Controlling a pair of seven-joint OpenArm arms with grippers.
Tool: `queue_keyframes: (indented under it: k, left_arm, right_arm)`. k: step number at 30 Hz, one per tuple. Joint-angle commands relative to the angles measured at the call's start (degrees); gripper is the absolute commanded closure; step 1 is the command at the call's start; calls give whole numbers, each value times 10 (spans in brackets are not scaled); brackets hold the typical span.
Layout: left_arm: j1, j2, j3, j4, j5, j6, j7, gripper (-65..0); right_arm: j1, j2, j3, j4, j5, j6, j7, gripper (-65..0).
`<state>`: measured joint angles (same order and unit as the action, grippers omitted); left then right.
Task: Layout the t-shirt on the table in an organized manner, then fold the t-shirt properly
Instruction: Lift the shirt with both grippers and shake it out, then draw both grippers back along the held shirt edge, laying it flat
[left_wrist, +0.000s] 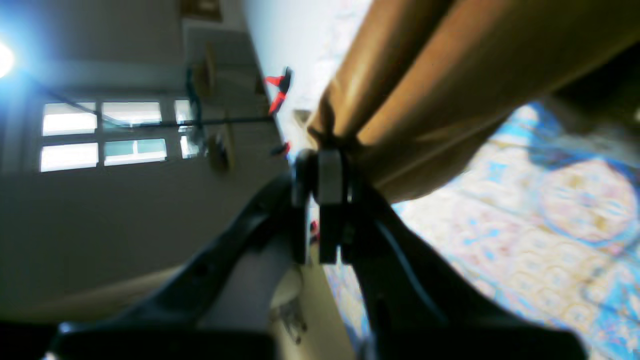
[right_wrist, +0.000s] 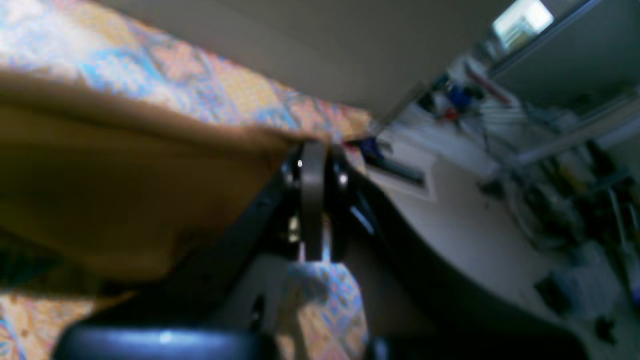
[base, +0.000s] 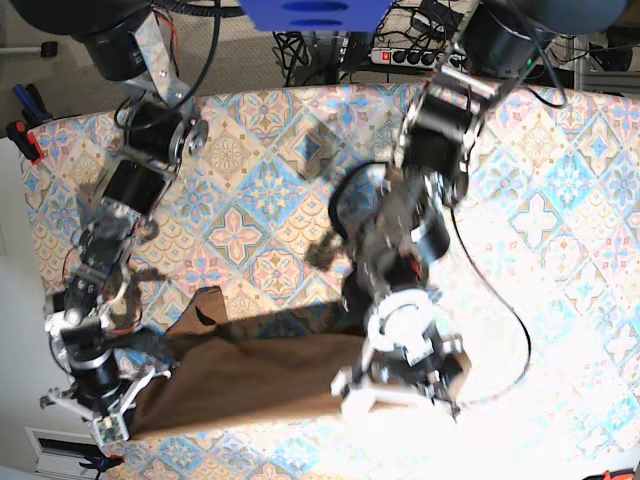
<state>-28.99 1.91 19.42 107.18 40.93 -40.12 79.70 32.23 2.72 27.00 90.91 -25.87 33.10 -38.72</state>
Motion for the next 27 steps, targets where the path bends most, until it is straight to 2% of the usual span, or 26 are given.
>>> queue_keyframes:
  k: [1, 3, 6, 9, 14, 21, 24, 27]
  left_arm:
    - [3, -7, 7, 11, 13, 1, 3, 0]
    - [40, -12, 23, 15, 14, 1, 3, 0]
    - [103, -14, 46, 36, 33, 1, 3, 0]
    - [159, -20, 62, 53, 54, 1, 3, 0]
    - [236, -23, 73, 53, 57, 1, 3, 0]
    - [320, -45, 73, 53, 56, 1, 3, 0]
    - [350, -47, 70, 53, 58, 1, 3, 0]
    - [380, -58, 71, 53, 58, 1, 3, 0]
  right_arm:
    - [-7, 0, -1, 8, 2, -1, 7, 0]
    - [-48, 0, -1, 9, 9, -1, 7, 0]
    - [-99, 0, 2, 22, 53, -4, 6, 0]
    - [-134, 0, 34, 44, 76, -4, 6, 0]
    - [-179, -10, 89, 58, 79, -4, 7, 0]
    - [-279, -28, 101, 75, 80, -4, 6, 0]
    - [-320, -43, 127, 76, 80, -4, 7, 0]
    - [-329, -44, 151, 95, 80, -4, 7, 0]
